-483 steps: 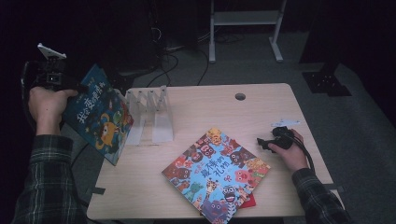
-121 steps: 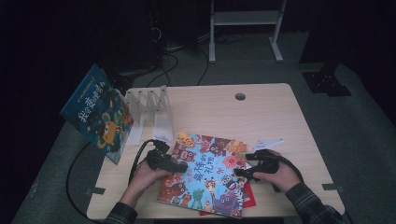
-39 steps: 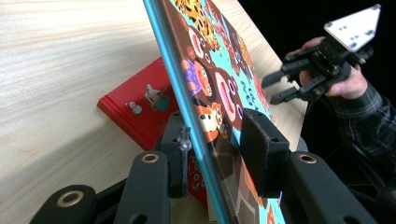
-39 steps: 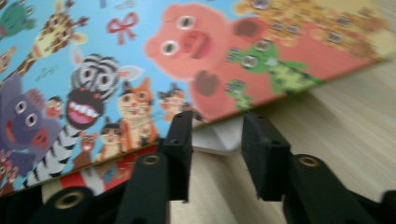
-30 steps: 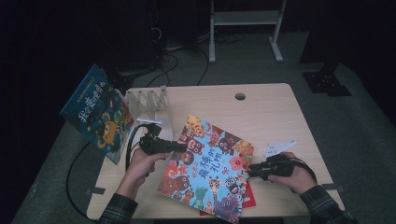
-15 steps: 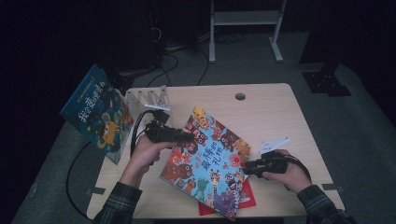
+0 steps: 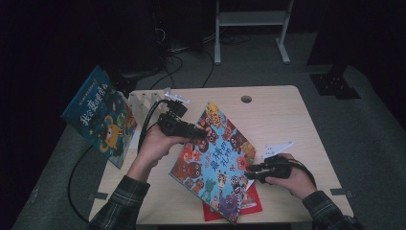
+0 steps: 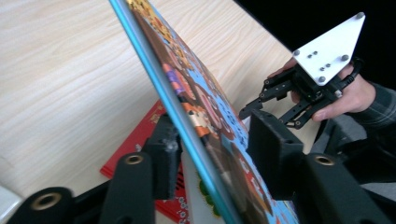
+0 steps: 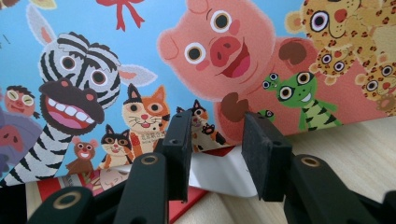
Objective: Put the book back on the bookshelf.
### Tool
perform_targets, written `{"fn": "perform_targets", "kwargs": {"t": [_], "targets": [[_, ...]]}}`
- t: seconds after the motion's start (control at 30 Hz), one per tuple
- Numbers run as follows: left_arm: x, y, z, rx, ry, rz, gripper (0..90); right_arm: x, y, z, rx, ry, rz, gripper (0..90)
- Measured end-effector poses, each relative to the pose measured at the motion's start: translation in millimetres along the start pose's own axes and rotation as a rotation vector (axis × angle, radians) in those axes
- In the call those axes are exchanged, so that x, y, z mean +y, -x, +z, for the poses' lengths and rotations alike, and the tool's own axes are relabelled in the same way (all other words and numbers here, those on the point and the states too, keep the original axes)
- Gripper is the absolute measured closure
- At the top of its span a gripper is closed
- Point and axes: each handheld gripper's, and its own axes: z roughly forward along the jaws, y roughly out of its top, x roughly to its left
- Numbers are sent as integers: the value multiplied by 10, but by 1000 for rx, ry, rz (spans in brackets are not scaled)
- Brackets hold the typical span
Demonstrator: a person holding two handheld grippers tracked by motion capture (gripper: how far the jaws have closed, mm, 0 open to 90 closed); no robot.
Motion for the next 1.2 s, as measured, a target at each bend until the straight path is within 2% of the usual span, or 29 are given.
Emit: {"fn": "perform_targets", "kwargs": {"t": [0.07, 0.13, 0.27, 0.33, 0.63, 0.7, 0.77, 0.9, 1.0, 1.03, 1.07, 1.1, 1.13, 1.17, 1.2], "targets": [[53, 40, -2, 33, -29, 18, 583, -1, -5, 8, 1, 7, 7, 614], [86, 41, -11, 37, -55, 21, 612, -1, -5, 9, 1, 8, 8, 615], [120, 29, -17, 21, -64, 8, 631, -2, -4, 11, 1, 10, 9, 615], [133, 2, -25, -9, -53, -13, 655, -4, -8, 14, -1, 14, 8, 603], [210, -47, -50, -45, -62, -41, 694, -4, -24, 22, 24, 25, 11, 534], [239, -49, -65, -57, -69, -42, 707, -11, -8, 3, 14, 36, 16, 515], [266, -38, -72, -51, -87, -39, 712, -18, 35, -40, -1, 57, 39, 502], [331, -2, -135, -47, -99, -35, 731, -34, 201, -193, -70, 140, 107, 480], [364, 14, -188, -37, -95, -36, 752, -77, 372, -294, -179, 215, 172, 397], [364, 14, -188, -37, -95, -36, 758, -77, 372, -294, -179, 215, 172, 397], [384, 18, -226, -44, -93, -39, 769, -144, 540, -329, -278, 218, 225, 374], [392, 20, -238, -48, -91, -41, 776, -173, 602, -331, -319, 206, 242, 367], [392, 20, -238, -48, -91, -41, 782, -173, 602, -331, -319, 206, 242, 367], [402, 22, -254, -52, -96, -42, 789, -220, 722, -318, -379, 172, 263, 371], [419, 35, -275, -56, -100, -37, 793, -236, 772, -305, -406, 165, 271, 370]]}}
